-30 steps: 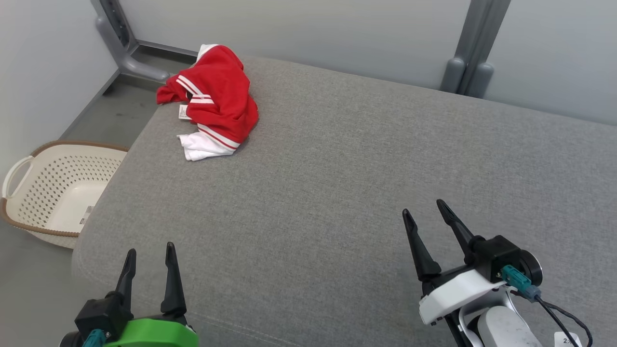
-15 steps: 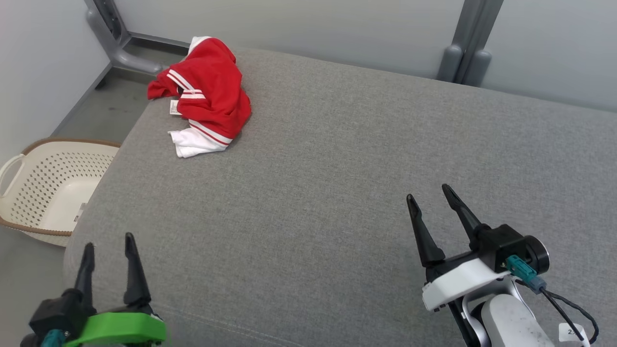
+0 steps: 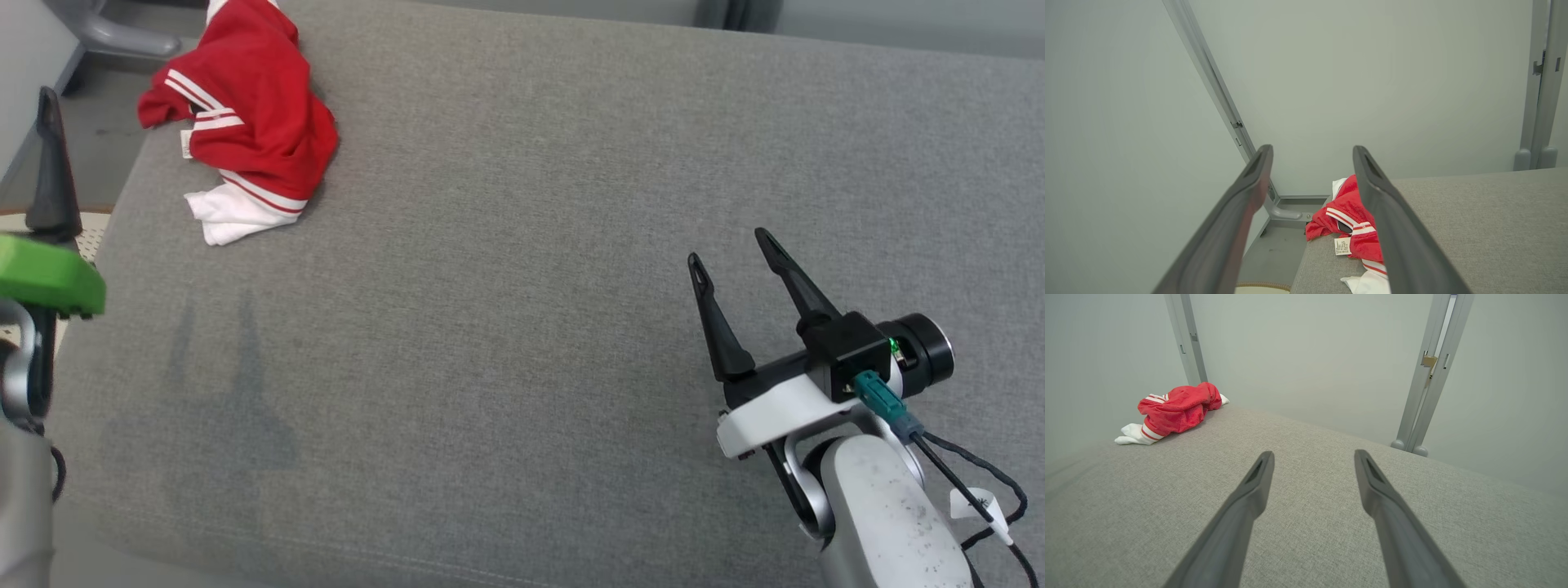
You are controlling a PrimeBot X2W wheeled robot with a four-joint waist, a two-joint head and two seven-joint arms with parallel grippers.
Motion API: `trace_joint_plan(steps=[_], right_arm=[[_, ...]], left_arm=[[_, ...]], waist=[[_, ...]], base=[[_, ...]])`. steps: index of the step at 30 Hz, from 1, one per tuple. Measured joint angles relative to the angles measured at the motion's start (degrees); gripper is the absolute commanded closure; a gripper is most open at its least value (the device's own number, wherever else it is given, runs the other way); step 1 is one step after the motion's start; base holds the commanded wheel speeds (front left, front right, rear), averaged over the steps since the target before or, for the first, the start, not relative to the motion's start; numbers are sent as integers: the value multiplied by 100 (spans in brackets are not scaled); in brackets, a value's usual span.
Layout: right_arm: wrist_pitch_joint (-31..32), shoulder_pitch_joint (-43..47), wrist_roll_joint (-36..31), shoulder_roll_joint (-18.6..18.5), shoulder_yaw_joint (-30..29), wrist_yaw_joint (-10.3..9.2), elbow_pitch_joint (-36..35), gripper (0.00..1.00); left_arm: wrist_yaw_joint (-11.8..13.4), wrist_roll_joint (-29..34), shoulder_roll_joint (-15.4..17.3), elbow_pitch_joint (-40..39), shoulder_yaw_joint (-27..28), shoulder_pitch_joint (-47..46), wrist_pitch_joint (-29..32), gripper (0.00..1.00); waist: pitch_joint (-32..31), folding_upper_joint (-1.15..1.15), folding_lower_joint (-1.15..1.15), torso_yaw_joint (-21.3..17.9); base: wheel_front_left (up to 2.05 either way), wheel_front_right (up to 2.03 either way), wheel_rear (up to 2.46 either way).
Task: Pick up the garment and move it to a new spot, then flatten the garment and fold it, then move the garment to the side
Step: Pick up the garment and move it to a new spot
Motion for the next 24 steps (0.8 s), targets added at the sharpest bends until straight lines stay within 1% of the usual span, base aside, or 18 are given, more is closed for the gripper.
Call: trace_joint_plan(steps=[2, 4, 7, 11, 13, 16, 19, 24], right_arm=[[91, -73, -101, 1, 8, 0, -126, 0], [181, -103, -186, -1, 18, 0, -226, 0], [292, -158, -285, -5, 54, 0, -374, 0], [408, -223, -411, -47, 34, 0, -612, 0], [431, -230, -536, -122, -8, 0, -695, 0], [428, -229, -544, -127, -73, -1, -745, 0], [419, -225, -542, -107, -69, 0, -747, 0], [391, -228, -515, -91, -55, 0, -733, 0]], left_arm=[[-65, -41, 135, 579, -78, -524, 404, 0], [-78, -233, 138, 1149, -41, -888, 686, 0], [-90, -318, 158, 1942, -25, -1315, 886, 0], [-108, -620, -11, 2795, 46, -1650, 1103, 0], [-107, -659, -75, 3114, 40, -1771, 1157, 0], [-102, -740, -120, 3573, 64, -1911, 1196, 0], [-102, -922, -152, 3905, 169, -2067, 1131, 0], [-107, -1045, -200, 4321, 225, -2217, 1104, 0]], waist=[[165, 0, 0, -101], [315, 0, 0, -190], [551, 0, 0, -332], [870, 0, 0, -529], [1019, 0, 0, -613], [1228, 0, 0, -745], [1347, 0, 1, -878], [1449, 0, 0, -1022]], base=[[0, 0, 0], [0, 0, 0], [0, 0, 0], [0, 0, 0], [0, 0, 0], [0, 0, 0], [0, 0, 0], [0, 0, 0]])
